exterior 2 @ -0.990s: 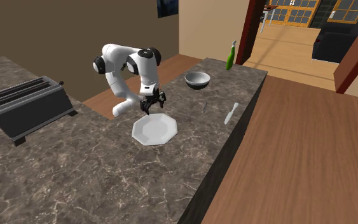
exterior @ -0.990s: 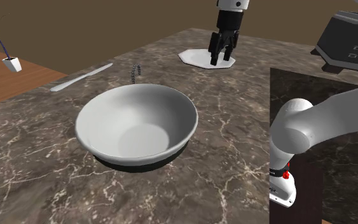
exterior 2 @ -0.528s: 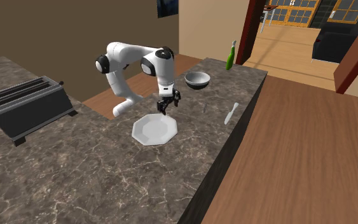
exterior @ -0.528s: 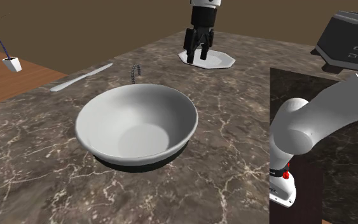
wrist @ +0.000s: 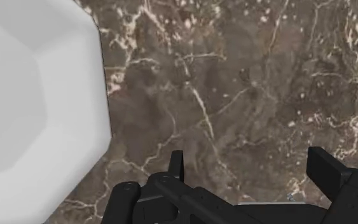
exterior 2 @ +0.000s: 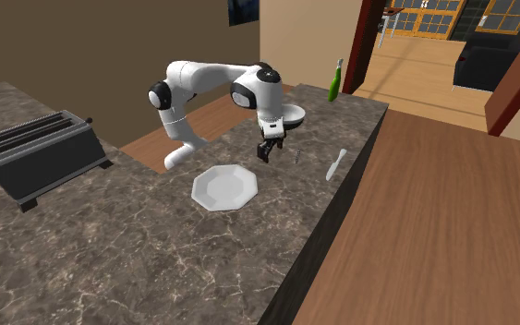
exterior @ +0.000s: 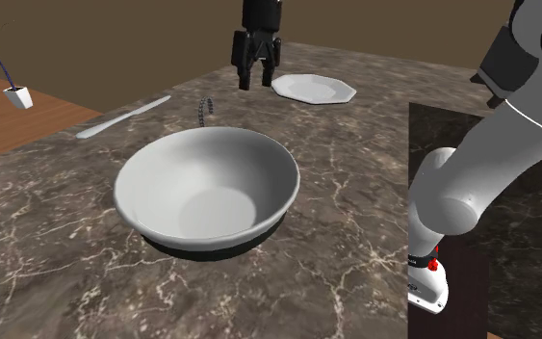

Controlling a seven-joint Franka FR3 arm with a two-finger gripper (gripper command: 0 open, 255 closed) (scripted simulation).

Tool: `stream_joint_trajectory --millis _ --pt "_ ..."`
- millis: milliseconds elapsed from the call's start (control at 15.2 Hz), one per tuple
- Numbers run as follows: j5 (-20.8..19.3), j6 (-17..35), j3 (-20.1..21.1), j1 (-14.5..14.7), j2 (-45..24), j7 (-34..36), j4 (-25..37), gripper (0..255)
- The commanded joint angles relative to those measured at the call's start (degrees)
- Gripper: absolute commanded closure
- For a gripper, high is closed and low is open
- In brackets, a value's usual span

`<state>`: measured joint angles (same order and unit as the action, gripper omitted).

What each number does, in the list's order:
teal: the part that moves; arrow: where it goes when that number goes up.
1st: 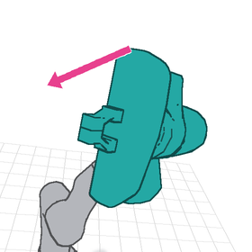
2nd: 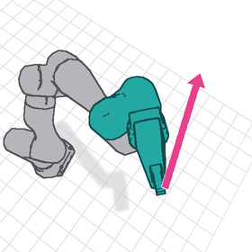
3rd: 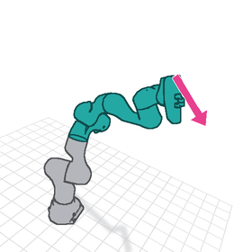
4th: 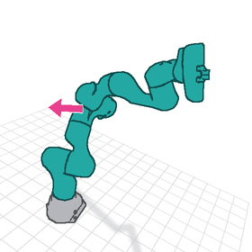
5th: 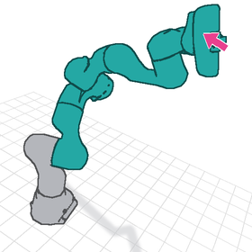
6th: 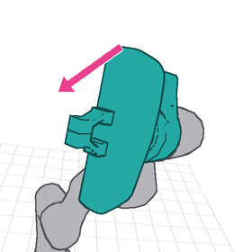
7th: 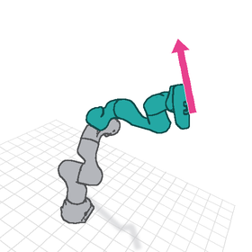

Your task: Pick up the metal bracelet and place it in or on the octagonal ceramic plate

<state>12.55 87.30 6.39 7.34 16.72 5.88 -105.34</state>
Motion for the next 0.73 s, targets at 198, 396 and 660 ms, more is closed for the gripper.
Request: stream_joint_trajectory --millis 198,396,660 --pt "2.11 -0.66 2.4 2.24 -9.15 0.72 10.2 0" --pt "2.85 -1.91 3.79 3.54 -15.01 1.33 17.61 0" --pt "3.01 1.37 4.09 3.83 -13.95 1.04 13.32 0"
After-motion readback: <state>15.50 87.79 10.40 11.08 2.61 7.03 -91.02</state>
